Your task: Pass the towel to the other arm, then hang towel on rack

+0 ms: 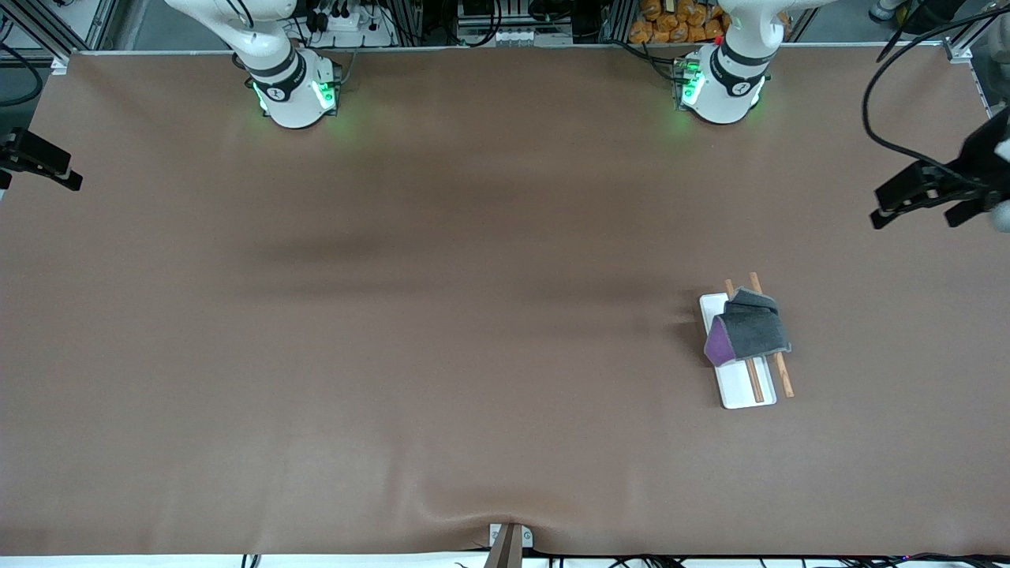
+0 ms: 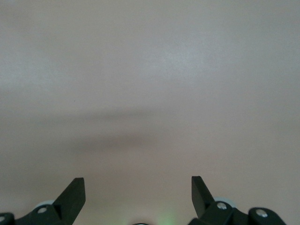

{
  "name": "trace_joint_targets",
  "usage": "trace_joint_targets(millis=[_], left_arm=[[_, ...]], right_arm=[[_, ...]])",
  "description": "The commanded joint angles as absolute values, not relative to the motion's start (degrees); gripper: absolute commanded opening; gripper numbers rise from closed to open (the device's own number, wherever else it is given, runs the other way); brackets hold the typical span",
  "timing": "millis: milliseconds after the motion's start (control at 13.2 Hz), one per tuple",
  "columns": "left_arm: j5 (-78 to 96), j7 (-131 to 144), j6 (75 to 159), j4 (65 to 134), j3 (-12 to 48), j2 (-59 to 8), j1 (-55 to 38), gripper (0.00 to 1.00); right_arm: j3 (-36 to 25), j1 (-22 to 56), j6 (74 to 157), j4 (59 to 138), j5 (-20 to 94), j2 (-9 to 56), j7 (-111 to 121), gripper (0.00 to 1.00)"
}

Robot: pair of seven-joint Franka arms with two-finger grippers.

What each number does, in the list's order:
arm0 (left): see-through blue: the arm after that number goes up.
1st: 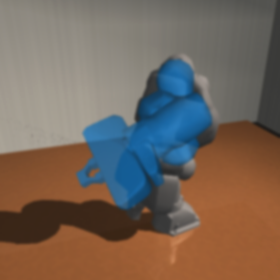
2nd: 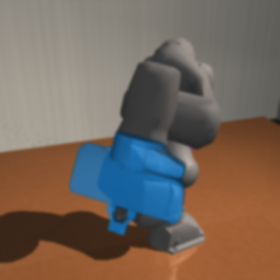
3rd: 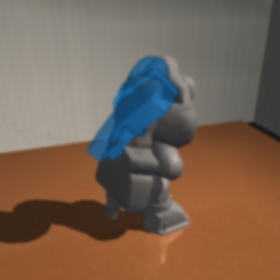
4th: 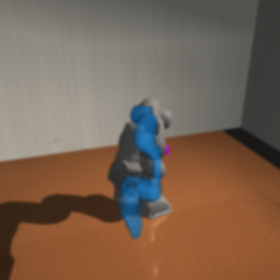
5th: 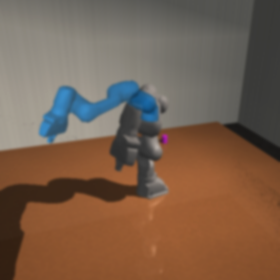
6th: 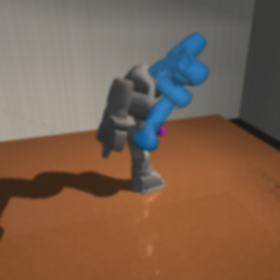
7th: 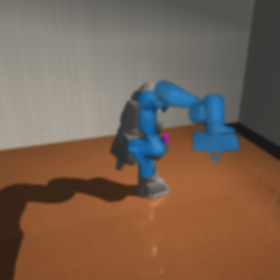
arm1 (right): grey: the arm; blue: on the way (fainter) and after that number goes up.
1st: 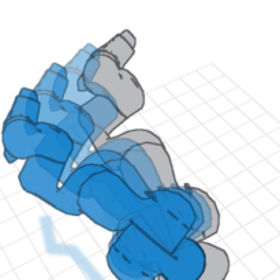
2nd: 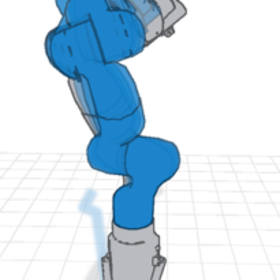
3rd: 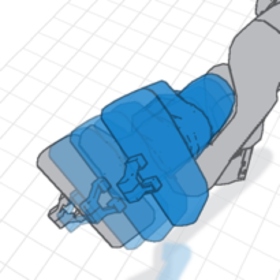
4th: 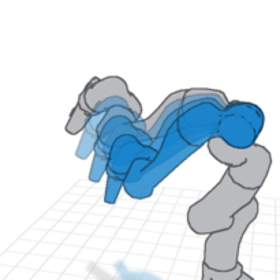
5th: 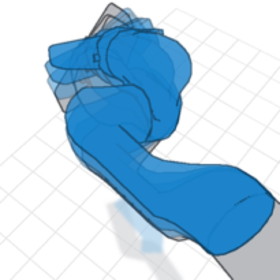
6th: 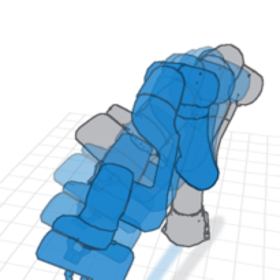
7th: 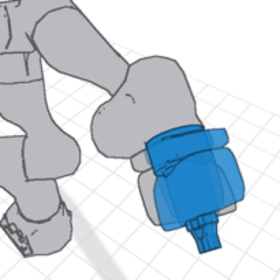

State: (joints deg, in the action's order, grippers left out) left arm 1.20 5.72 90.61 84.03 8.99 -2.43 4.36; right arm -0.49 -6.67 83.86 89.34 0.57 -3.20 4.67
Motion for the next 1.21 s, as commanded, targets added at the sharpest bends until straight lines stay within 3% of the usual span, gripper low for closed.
trace_joint_targets(millis=[0,303,530,1136], left_arm=[[-0.1,6.2,90.3,86.1,5.7,-1.3,0.7,1.00],[-0.1,7.6,90.4,88.9,4.6,0.7,-1.1,1.00],[-0.1,7.6,91.3,91.8,-1.2,3.7,-4.9,1.00],[-0.6,9.1,87.0,90.8,-0.1,4.1,-4.9,1.00]], right_arm=[[0.3,-7.9,83.6,88.2,1.4,-2.7,4.2,1.00],[0.3,-7.9,83.6,88.2,1.4,-2.7,4.2,1.00],[0.2,-7.9,83.6,88.2,1.5,-2.7,4.2,1.00],[0.3,-7.8,83.6,87.5,1.5,-1.8,4.2,1.00]])
